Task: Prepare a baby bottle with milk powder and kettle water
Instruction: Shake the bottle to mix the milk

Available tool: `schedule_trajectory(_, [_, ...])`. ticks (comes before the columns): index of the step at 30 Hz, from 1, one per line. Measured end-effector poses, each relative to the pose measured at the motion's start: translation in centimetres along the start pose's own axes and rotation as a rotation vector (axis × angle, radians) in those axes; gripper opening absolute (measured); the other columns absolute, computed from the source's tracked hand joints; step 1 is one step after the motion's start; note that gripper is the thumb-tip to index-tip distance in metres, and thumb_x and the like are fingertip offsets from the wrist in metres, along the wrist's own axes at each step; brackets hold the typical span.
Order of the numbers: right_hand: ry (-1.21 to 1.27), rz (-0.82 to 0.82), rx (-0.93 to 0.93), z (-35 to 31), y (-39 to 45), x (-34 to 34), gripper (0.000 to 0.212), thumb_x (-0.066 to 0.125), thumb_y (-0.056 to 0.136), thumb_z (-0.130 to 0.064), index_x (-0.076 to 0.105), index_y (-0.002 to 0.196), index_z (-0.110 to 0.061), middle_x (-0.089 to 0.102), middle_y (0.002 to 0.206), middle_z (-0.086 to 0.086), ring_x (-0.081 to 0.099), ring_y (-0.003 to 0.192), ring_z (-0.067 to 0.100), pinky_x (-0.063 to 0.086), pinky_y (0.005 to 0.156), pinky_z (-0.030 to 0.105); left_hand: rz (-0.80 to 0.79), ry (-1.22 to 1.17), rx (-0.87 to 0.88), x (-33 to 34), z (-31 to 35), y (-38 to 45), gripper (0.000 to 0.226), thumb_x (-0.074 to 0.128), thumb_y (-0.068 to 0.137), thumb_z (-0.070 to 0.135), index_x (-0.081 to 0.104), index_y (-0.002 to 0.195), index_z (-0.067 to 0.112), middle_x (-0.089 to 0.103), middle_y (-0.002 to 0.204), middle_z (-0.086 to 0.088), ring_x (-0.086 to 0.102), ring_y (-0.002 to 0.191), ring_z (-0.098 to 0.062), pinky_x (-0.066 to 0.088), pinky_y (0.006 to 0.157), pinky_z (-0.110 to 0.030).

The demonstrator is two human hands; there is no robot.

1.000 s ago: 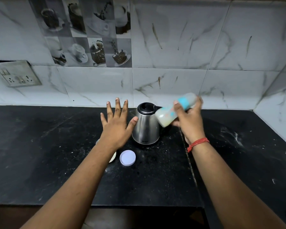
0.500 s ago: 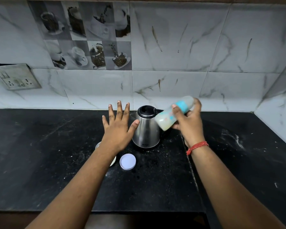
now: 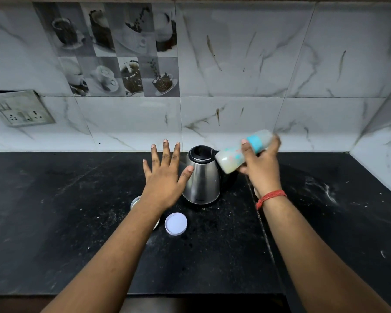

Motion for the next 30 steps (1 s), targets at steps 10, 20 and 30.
schedule_trajectory(10, [0.021, 0.027, 0.000, 0.3, 0.6, 0.3, 0.071, 0.073, 0.090, -0.040, 0.027, 0.144, -0.035, 0.063, 0.115, 0.002, 0.073, 0.095, 0.018, 0.065, 0.065, 0.043, -0.018, 0.009, 0.010, 0.3, 0.1, 0.6, 0.086, 0.001, 0.086, 0.077, -0.013, 0.160, 0.036, -0.027, 0.168, 0.003, -0.032, 0.152, -0.028, -0.010, 0.124, -0.062])
schedule_trajectory(20, [-0.072, -0.164, 0.029, 1.1, 1.1, 1.5, 0.071, 0.075, 0.085, -0.045, 0.029, 0.139, -0.044, 0.065, 0.120, 0.005, 0.074, 0.097, 0.020, 0.064, 0.065, 0.044, -0.024, 0.029, 0.022, 0.6, 0.1, 1.2, 0.087, -0.001, 0.085, 0.077, -0.014, 0.160, 0.037, -0.027, 0.168, 0.004, -0.033, 0.152, -0.028, -0.009, 0.123, -0.062])
schedule_trajectory(30, [-0.016, -0.149, 0.057, 1.4, 1.9, 1.5, 0.064, 0.074, 0.089, -0.040, 0.030, 0.135, -0.041, 0.063, 0.121, 0.005, 0.073, 0.099, 0.022, 0.064, 0.067, 0.048, -0.009, 0.023, 0.037, 0.7, 0.1, 1.7, 0.087, -0.003, 0.086, 0.082, -0.014, 0.160, 0.037, -0.027, 0.168, 0.004, -0.034, 0.152, -0.027, -0.009, 0.124, -0.063])
Point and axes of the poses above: each hand's wrist, its own y-axis towards the middle knuckle, its own x-axis out of the palm, z = x × y, the point moved 3 cm from there along y, towards the middle knuckle
